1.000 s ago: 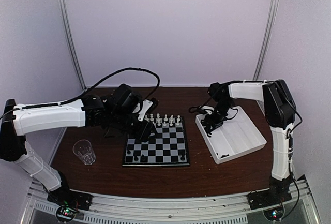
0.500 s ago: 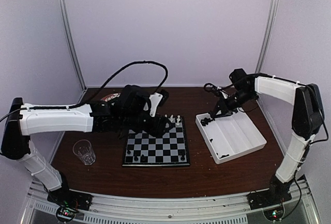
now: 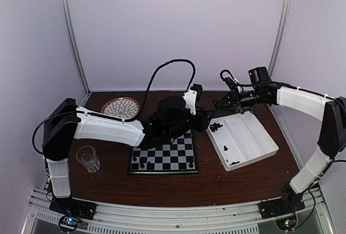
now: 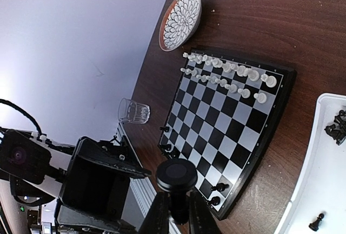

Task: Set up the chess pieces on the board
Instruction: Pass from the right arm to the left

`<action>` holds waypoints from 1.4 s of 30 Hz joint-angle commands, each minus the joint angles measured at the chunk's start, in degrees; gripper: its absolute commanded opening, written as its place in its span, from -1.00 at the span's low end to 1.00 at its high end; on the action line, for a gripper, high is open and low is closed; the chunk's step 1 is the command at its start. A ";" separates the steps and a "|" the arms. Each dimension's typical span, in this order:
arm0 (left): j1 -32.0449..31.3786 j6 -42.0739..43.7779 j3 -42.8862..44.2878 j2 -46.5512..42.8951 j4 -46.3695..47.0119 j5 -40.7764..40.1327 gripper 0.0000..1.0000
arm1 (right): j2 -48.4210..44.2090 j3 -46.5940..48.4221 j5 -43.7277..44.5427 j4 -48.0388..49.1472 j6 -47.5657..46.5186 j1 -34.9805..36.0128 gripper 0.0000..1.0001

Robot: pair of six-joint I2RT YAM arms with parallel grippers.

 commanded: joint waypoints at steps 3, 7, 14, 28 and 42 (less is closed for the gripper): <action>-0.58 0.66 6.26 3.24 7.62 -1.33 -0.07 | -3.30 -3.56 -3.14 13.41 12.23 -0.25 -0.83; -0.54 0.96 8.37 4.65 7.16 -1.06 -0.15 | -3.81 -5.21 -4.10 18.33 16.52 -0.55 -0.82; -0.73 0.70 9.21 5.58 6.40 0.10 -0.28 | -4.10 -6.45 -4.46 21.51 19.37 -0.77 -0.81; -0.99 0.65 11.82 7.32 2.13 -2.45 -0.30 | -4.99 -7.92 -5.23 25.26 21.94 -0.96 -0.78; -0.39 1.90 14.40 8.45 0.79 -2.89 -0.60 | -5.94 -9.22 -5.61 26.90 23.29 -1.01 -0.75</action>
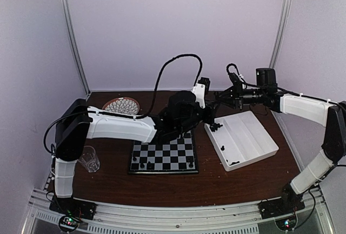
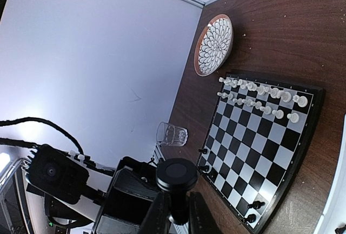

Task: Set up the chess pieces on the board
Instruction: Pass from the right arm to the left, then place the queen at d8.

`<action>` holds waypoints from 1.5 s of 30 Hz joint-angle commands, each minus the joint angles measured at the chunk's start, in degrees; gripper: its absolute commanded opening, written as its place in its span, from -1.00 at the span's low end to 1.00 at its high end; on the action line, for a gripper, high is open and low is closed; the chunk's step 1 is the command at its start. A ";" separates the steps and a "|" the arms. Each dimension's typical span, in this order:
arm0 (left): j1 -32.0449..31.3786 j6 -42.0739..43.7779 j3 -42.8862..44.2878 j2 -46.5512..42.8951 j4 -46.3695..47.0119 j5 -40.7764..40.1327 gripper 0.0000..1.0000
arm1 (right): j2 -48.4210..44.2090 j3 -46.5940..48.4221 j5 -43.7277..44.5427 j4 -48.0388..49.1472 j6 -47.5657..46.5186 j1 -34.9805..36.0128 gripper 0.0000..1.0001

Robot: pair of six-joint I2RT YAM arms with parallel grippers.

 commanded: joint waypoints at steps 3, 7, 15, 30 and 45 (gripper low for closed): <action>0.46 0.99 2.87 1.26 0.04 0.08 -0.69 | -2.14 -0.97 -1.22 2.27 0.91 -0.24 -0.74; 0.73 1.07 2.88 1.28 -0.06 0.20 -0.85 | -2.32 -1.54 -1.08 2.42 1.04 -0.24 -0.73; 0.77 2.98 2.69 0.72 -0.60 0.73 -1.00 | -1.20 -0.79 -1.27 1.64 0.00 -0.24 -0.61; 3.81 0.69 -7.29 -19.07 -35.59 12.57 -1.00 | -4.28 7.93 1.07 -32.36 -33.62 -6.82 0.15; 10.64 -12.71 -2.72 -27.52 -82.94 45.17 -1.00 | -6.71 5.53 1.74 -29.90 -38.59 -6.74 0.17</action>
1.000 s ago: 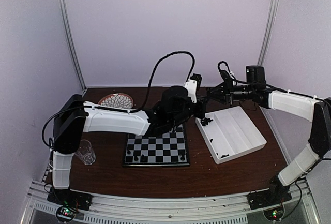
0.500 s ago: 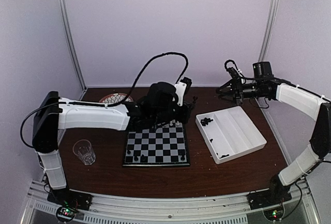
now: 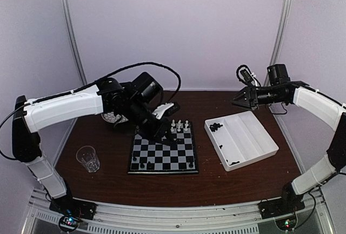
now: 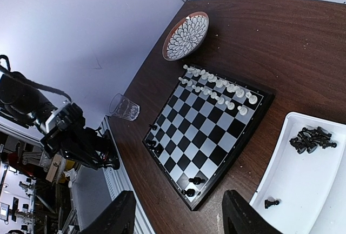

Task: Set up the chess pieces on the board
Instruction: Place the queen at d8.

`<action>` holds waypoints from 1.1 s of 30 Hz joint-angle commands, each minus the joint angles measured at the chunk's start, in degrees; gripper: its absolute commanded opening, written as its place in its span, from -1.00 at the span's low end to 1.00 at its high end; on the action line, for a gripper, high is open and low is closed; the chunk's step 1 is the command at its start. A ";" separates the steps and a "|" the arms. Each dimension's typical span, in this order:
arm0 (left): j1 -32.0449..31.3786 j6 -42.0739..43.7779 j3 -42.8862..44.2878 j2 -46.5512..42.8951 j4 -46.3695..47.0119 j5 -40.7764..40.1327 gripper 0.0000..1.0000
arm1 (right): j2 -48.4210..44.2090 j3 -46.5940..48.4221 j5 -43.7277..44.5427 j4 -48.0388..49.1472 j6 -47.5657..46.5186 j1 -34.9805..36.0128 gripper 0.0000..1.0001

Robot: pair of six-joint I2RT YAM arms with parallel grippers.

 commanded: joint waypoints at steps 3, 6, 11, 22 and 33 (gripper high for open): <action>5.41 -11.55 -4.91 -4.68 -9.51 13.54 -1.00 | -1.67 -1.37 0.49 2.22 0.01 0.06 0.17; 6.80 -9.50 -2.53 -2.47 -16.99 16.06 -1.00 | -2.35 -2.20 0.31 3.38 0.76 0.06 0.18; 7.50 -6.10 -1.53 1.17 -22.49 16.21 -1.00 | -3.41 -4.01 -0.20 5.52 2.64 0.07 0.19; 9.67 0.07 1.27 8.93 -24.64 10.43 -1.00 | -4.38 -5.32 -1.87 9.04 5.54 0.06 0.20; 9.66 -0.11 4.18 16.14 -20.74 12.95 -1.00 | -6.04 -6.20 -1.95 9.39 5.54 0.06 0.21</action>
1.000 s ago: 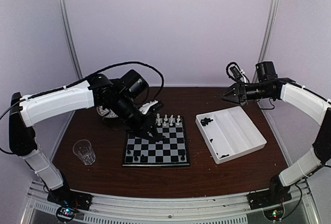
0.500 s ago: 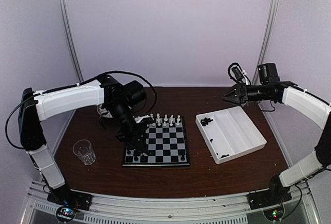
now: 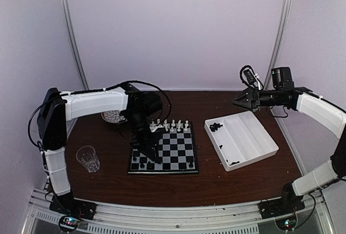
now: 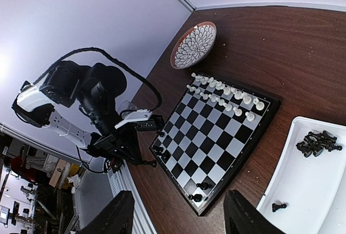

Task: Set up the chess pieces on the board
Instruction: Place the queen at d8.

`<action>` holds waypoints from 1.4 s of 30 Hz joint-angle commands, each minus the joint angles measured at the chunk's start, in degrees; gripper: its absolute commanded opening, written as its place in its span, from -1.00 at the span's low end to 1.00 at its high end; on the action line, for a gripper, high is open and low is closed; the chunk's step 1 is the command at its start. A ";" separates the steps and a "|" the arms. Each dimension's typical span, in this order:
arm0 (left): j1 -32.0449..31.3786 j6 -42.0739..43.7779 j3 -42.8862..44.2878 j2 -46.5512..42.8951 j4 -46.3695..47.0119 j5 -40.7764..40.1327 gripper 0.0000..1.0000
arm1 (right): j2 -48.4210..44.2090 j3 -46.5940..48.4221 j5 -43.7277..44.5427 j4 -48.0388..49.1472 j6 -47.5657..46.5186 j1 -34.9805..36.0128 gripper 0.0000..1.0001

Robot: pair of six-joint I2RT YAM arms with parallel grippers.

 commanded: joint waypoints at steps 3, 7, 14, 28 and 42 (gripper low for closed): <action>0.07 0.49 1.23 2.67 2.33 2.35 -1.00 | -1.24 -0.34 -1.14 2.14 0.76 0.06 0.20; 0.07 -0.03 1.07 3.62 3.24 2.63 -1.00 | -0.97 -0.64 -1.25 3.07 1.43 0.10 0.20; -0.08 -0.30 1.16 5.57 6.08 3.28 -1.00 | -0.97 -0.65 -1.13 2.88 1.63 0.06 0.20; -0.06 0.15 2.02 8.85 7.26 4.35 -1.00 | -1.83 -0.65 -0.75 2.29 1.19 0.06 0.20; -0.08 0.24 2.63 9.24 7.21 4.05 -0.67 | -2.26 -0.47 -0.47 1.36 0.77 0.06 0.20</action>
